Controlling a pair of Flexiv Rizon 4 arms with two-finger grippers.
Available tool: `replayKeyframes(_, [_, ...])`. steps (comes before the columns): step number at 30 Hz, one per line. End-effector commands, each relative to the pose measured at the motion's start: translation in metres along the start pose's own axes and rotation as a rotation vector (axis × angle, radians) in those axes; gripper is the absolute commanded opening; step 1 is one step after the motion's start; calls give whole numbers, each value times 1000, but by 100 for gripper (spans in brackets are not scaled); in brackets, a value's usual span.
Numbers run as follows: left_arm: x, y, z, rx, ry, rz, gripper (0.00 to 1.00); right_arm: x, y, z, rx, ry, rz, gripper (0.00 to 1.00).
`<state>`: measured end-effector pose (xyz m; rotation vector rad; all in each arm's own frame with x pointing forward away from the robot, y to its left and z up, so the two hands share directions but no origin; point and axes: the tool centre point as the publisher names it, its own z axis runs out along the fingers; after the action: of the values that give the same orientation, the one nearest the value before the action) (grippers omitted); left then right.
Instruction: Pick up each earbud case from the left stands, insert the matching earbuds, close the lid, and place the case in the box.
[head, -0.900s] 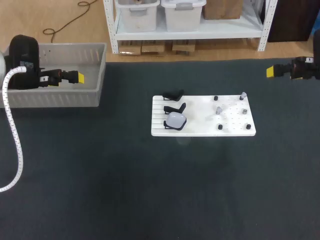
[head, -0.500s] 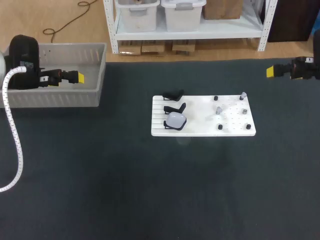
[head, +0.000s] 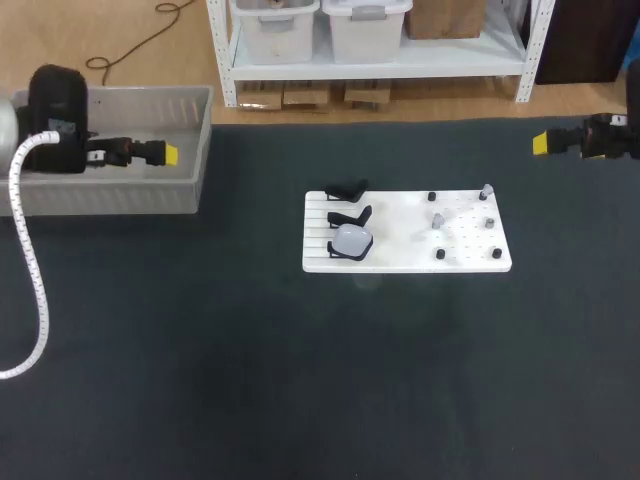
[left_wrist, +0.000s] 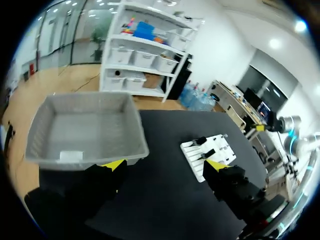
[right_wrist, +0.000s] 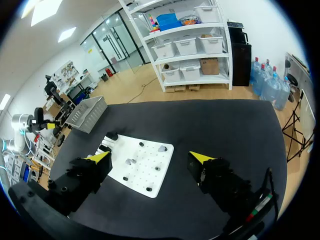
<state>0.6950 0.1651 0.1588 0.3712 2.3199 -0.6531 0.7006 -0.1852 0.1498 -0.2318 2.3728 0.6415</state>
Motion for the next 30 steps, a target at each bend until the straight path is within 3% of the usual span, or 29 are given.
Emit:
replayKeyframes(1, [2, 0, -3, 145, -38, 70, 100, 0, 0, 0, -1, 0, -1, 100])
replayKeyframes(13, [2, -34, -1, 460, -26, 462, 100, 0, 0, 0, -1, 0, -1, 100])
replayKeyframes(21, [11, -49, 16, 523, -13, 652, 100, 0, 0, 0, -1, 0, -1, 100])
replayKeyframes(30, [23, -66, 40, 572, 11, 774, 100, 0, 0, 0, -1, 0, -1, 100])
